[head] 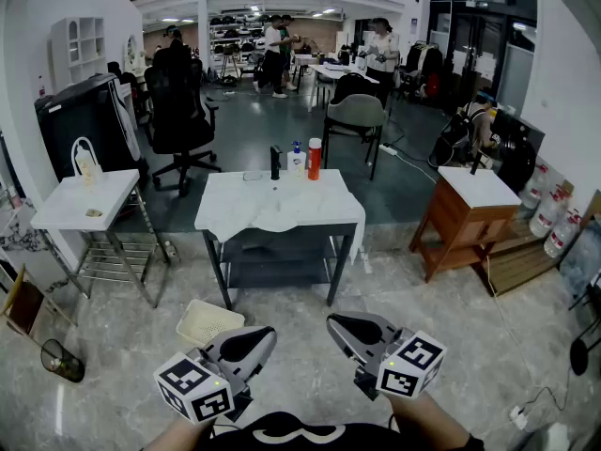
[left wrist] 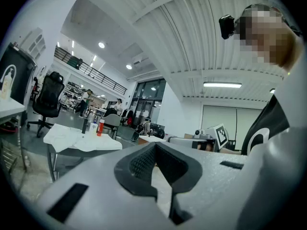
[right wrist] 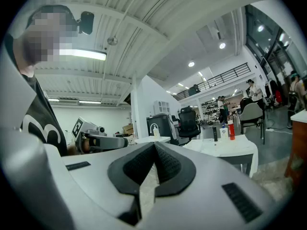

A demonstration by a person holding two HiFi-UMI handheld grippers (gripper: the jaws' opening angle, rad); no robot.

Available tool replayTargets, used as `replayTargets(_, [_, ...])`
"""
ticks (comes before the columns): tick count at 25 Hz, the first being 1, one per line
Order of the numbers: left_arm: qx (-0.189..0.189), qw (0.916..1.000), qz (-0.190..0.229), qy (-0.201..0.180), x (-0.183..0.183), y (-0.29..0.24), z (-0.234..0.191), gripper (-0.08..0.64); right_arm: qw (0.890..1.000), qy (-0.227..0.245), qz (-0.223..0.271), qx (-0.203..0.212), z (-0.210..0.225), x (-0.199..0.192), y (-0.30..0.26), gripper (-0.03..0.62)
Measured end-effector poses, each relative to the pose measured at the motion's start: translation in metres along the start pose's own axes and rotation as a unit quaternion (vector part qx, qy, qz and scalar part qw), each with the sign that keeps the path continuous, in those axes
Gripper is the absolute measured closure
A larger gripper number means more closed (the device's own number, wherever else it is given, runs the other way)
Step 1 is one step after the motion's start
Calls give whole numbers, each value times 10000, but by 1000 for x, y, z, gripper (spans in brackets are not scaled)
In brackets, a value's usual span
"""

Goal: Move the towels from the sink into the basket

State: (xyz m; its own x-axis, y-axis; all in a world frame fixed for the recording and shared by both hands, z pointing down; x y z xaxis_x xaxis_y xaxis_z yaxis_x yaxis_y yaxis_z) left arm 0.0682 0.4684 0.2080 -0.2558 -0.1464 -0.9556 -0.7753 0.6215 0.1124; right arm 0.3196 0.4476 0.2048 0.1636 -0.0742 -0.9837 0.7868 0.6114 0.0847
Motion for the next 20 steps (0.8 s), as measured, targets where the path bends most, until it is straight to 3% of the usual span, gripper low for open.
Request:
replayTargets(5, [73,10000,-41,-39,-6,-6,-14,555,9999,84,50,-50,4,-7,-4,589])
replayTargets(20, [-12,9995,-231,-224,-5,-8,8,554,9989,-21,417,-192,-5,2,23,589])
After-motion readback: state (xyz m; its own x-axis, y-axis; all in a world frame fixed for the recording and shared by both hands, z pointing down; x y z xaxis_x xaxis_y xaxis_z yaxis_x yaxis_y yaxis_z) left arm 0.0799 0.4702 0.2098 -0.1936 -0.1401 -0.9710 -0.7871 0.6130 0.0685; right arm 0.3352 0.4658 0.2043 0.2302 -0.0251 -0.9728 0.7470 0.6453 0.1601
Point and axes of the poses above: the fingertips, and each gripper's own axes: y backward along the fingers, z to its right, x out of its top, the point moved 10 cm from there along y, backward along the fingers, and after that the axes turned 8 degrees about z, right-handed, at the moved point
